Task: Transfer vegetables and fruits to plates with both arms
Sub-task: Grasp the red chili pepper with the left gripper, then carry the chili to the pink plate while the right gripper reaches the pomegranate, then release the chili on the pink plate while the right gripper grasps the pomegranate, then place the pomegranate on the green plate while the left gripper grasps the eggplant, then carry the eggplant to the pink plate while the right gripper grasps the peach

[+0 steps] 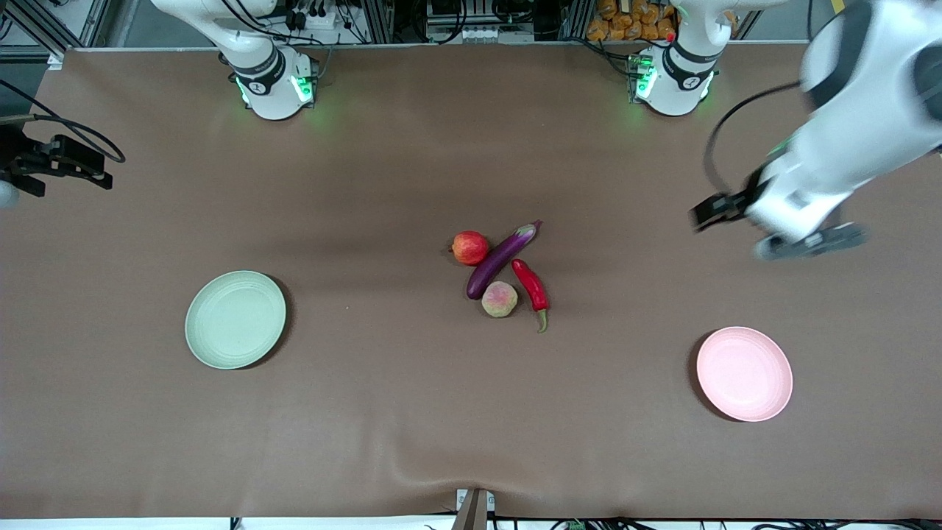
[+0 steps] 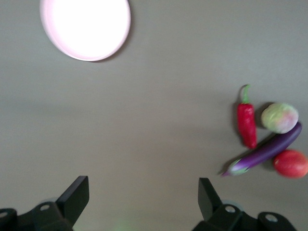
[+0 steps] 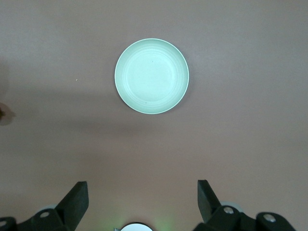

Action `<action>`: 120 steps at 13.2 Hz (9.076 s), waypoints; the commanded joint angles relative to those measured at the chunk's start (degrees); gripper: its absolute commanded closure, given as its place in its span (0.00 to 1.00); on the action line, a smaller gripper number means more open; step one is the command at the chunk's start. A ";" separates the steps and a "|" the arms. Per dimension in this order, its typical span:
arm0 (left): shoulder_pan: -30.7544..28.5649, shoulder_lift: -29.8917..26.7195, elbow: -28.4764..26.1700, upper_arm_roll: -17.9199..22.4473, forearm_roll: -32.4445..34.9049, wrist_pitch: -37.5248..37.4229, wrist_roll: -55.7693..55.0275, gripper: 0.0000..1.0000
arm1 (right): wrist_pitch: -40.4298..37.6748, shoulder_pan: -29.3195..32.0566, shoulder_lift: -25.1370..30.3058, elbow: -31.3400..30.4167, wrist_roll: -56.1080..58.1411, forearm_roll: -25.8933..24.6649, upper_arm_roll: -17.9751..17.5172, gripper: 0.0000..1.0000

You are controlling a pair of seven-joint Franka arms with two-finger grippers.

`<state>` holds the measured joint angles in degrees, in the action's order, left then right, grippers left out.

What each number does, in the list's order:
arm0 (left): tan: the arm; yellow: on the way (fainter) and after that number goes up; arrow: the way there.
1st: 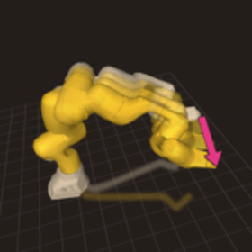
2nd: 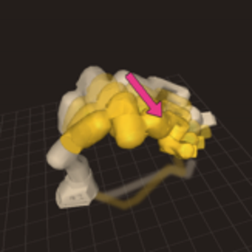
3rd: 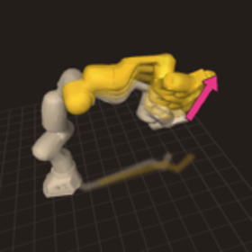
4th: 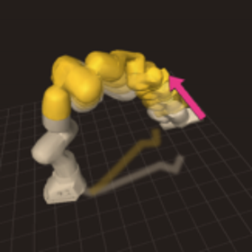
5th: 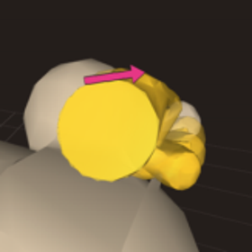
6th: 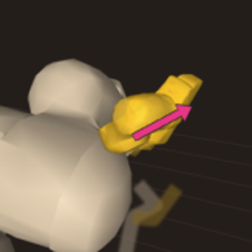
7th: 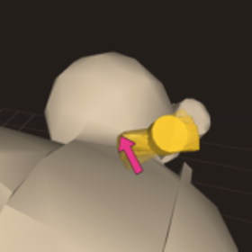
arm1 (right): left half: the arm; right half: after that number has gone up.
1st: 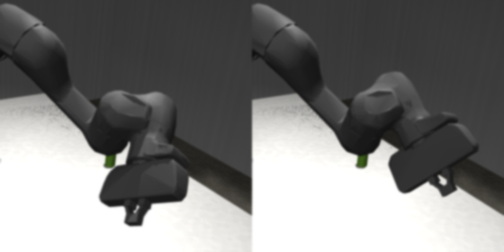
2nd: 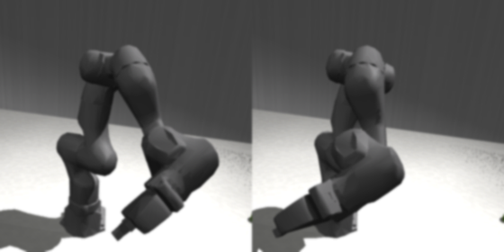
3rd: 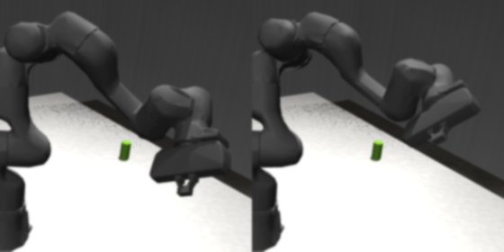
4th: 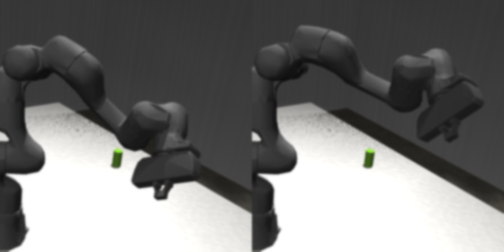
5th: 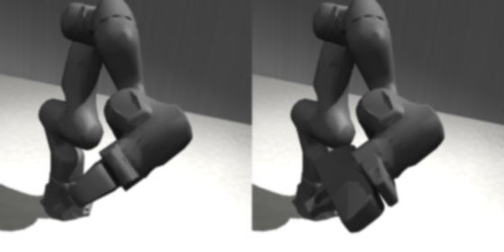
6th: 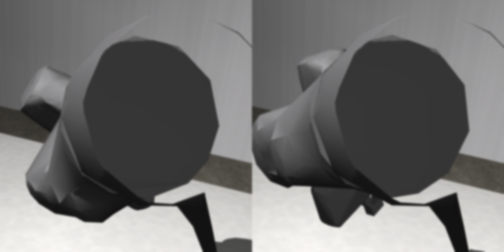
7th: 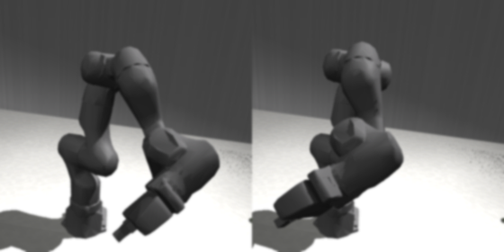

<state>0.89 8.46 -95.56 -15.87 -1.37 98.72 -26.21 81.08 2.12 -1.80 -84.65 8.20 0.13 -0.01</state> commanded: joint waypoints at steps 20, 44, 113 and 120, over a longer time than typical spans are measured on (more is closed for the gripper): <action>18.10 33.64 -1.91 -0.83 13.76 41.55 -40.86 0.76 | 2.06 0.42 -8.84 0.36 -2.12 9.50 -1.23 0.00; -19.86 35.92 13.03 -1.09 15.34 31.71 13.46 1.00 | 43.33 -42.36 -30.09 -8.51 -66.28 16.49 -1.22 0.00; -40.24 21.06 -14.93 -42.59 32.83 33.20 -17.91 1.00 | 39.32 -33.30 -38.43 5.26 -69.07 17.01 -1.05 0.00; -40.36 31.70 -3.85 -31.87 33.35 32.50 -18.26 1.00 | 50.13 -41.32 -50.66 16.17 -78.42 16.84 -0.87 0.00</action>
<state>-43.30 36.25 -104.09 -49.32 31.99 132.69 -42.90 130.84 -37.94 -46.81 -75.03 -68.37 16.48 -1.61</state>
